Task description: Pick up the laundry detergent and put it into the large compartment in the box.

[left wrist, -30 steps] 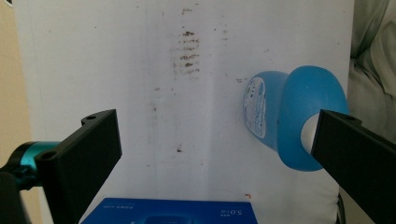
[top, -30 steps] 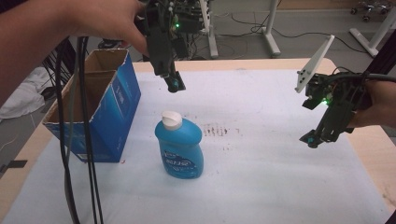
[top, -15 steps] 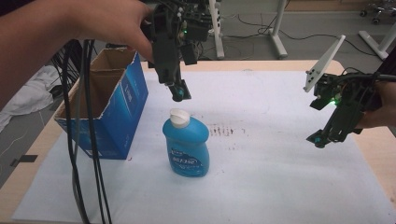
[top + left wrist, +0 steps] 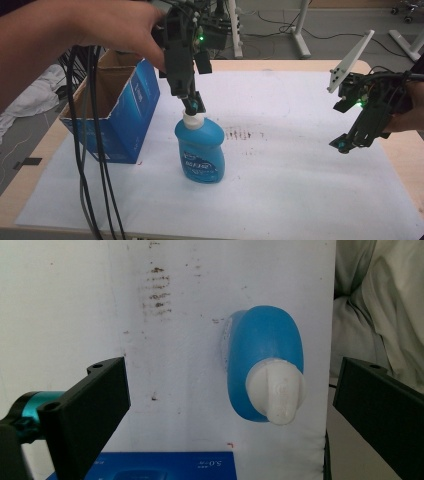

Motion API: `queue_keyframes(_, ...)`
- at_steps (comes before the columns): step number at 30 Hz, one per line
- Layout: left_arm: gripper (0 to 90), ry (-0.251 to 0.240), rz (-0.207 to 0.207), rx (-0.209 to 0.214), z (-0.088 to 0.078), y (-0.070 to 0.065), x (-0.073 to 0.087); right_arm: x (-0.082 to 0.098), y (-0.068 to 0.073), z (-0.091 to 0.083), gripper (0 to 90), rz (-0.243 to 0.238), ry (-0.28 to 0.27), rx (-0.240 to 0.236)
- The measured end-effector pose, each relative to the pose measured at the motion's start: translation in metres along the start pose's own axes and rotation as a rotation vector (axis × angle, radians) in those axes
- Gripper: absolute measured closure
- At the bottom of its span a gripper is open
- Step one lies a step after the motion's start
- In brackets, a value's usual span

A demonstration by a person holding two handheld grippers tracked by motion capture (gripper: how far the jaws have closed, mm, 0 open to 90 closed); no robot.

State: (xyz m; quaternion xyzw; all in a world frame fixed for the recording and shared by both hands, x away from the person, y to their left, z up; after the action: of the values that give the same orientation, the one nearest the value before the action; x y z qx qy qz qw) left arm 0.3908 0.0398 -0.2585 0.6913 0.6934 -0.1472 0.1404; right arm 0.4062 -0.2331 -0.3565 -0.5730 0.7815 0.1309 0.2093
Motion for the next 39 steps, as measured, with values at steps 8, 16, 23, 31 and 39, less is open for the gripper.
queue_keyframes(8, 1.7, 0.003, -0.007, 0.021, 0.008, -0.010, 0.004, 0.001, 0.004, -0.003, 1.9, -0.008, 0.001, 0.003)
queue_keyframes(16, 1.7, -0.001, 0.002, 0.030, 0.016, -0.017, 0.008, 0.001, 0.005, -0.004, 1.9, -0.008, 0.003, 0.008)
queue_keyframes(23, 1.7, -0.011, 0.010, 0.026, 0.024, -0.020, 0.013, 0.001, 0.006, -0.004, 1.9, -0.010, 0.003, 0.008)
queue_keyframes(31, 1.7, -0.012, 0.023, 0.021, 0.035, -0.023, 0.018, 0.001, 0.007, -0.004, 1.9, -0.008, 0.005, 0.010)
queue_keyframes(39, 1.7, -0.028, 0.023, 0.018, 0.045, -0.025, 0.024, 0.001, 0.007, -0.003, 1.9, -0.006, 0.003, 0.012)
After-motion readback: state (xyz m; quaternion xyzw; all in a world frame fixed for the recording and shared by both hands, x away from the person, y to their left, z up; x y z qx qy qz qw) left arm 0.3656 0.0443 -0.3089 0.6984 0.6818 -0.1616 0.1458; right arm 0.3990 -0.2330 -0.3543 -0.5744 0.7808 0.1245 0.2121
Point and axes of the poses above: each handheld gripper's, and its own axes: z roughly forward along the jaws, x roughly out of its underside, y roughly to its left, the point moved 5 cm from there along z, roughly forward along the jaws, and after that the axes turned 13 degrees about -y, right-handed, at the moved point
